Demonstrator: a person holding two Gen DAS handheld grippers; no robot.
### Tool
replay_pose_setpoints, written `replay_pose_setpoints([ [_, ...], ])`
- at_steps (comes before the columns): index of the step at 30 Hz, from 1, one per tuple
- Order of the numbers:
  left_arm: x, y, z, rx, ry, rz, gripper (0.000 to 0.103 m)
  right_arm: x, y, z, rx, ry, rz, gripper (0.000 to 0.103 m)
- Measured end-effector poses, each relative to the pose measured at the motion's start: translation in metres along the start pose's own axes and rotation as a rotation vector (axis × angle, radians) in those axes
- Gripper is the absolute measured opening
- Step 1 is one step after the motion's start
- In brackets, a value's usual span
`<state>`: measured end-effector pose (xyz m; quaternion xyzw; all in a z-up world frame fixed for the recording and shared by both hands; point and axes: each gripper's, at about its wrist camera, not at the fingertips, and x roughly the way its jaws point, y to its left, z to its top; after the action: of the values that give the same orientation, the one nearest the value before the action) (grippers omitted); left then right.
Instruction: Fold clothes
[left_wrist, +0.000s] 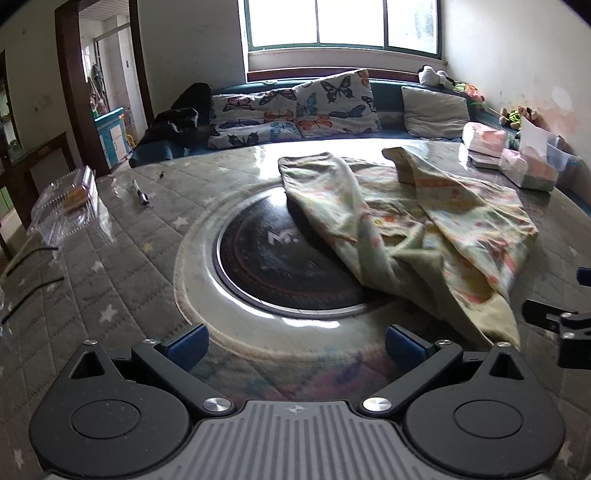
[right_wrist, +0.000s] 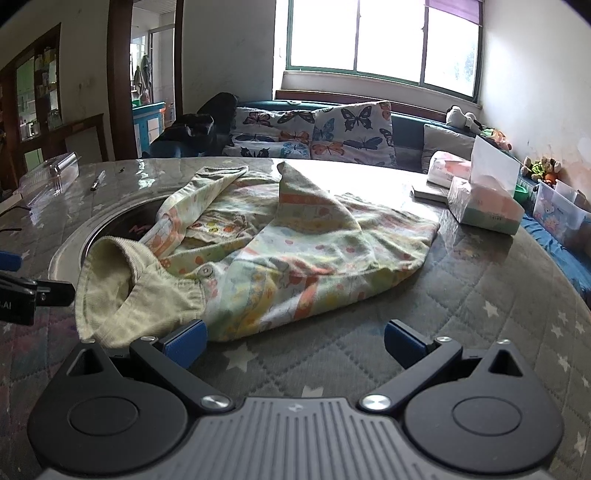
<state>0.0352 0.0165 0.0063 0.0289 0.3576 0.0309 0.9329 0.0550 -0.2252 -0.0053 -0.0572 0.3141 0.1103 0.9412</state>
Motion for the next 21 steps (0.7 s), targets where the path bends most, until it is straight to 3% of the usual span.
replay_pose_setpoints([
  [11,0.022,0.011,0.041,0.009,-0.046,0.036,0.103,0.016,-0.017,0.039,-0.017,-0.019,-0.003,0.102],
  [21,0.061,-0.010,0.085,0.037,-0.089,-0.070,0.098,0.085,-0.030,0.095,-0.010,0.005,0.016,0.089],
])
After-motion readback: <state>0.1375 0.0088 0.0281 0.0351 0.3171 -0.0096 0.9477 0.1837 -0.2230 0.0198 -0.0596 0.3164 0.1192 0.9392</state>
